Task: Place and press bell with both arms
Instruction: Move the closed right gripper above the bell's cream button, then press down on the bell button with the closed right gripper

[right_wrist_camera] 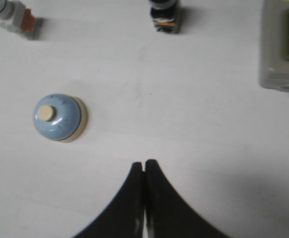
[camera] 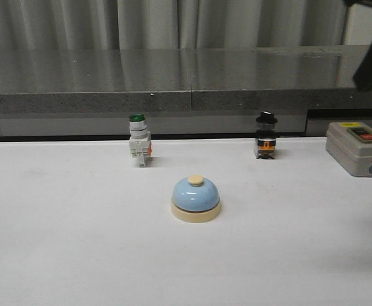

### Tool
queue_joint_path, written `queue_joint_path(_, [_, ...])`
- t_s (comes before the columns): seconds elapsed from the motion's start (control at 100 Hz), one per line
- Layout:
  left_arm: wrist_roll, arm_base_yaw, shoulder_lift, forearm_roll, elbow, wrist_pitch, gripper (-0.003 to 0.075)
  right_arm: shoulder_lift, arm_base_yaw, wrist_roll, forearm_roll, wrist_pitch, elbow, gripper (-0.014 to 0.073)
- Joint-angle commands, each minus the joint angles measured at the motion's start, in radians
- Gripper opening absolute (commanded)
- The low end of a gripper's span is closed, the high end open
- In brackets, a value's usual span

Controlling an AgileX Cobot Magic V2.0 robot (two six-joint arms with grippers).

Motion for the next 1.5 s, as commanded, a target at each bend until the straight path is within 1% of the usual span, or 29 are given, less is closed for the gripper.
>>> queue_joint_path(0.0, [-0.008,0.001,-0.028,-0.008,0.042,-0.079,-0.0020,0.058,0.061,-0.016,0.019,-0.052,-0.078,-0.0069])
queue_joint_path(0.13, [-0.008,0.001,-0.028,-0.008,0.042,-0.079,-0.0020,0.175,0.141,-0.016,0.019,-0.051,-0.158,-0.0069])
queue_joint_path(0.27, [-0.008,0.001,-0.028,-0.008,0.042,-0.079,-0.0019,0.297,0.200,-0.016,0.019,-0.041,-0.254,-0.0069])
queue_joint_path(0.46, [-0.008,0.001,-0.028,-0.008,0.042,-0.079,-0.0020,0.435,0.256,-0.016,0.019,0.007,-0.378,-0.0069])
queue_joint_path(0.66, [-0.008,0.001,-0.028,-0.008,0.042,-0.079,-0.0020,0.532,0.285,-0.016,0.018,0.044,-0.457,-0.0069])
queue_joint_path(0.81, [-0.008,0.001,-0.028,-0.008,0.042,-0.079,-0.0020,0.568,0.294,-0.016,0.018,0.050,-0.481,-0.0069])
queue_joint_path(1.18, [-0.008,0.001,-0.028,-0.008,0.042,-0.079,-0.0020,0.645,0.297,-0.016,0.018,0.058,-0.481,-0.0069])
queue_joint_path(1.35, [-0.008,0.001,-0.028,-0.008,0.042,-0.079,-0.0019,0.628,0.297,-0.016,0.018,0.064,-0.481,-0.0069])
queue_joint_path(1.49, [-0.008,0.001,-0.028,-0.008,0.042,-0.079,-0.0020,0.571,0.297,-0.016,0.010,0.069,-0.481,-0.0069])
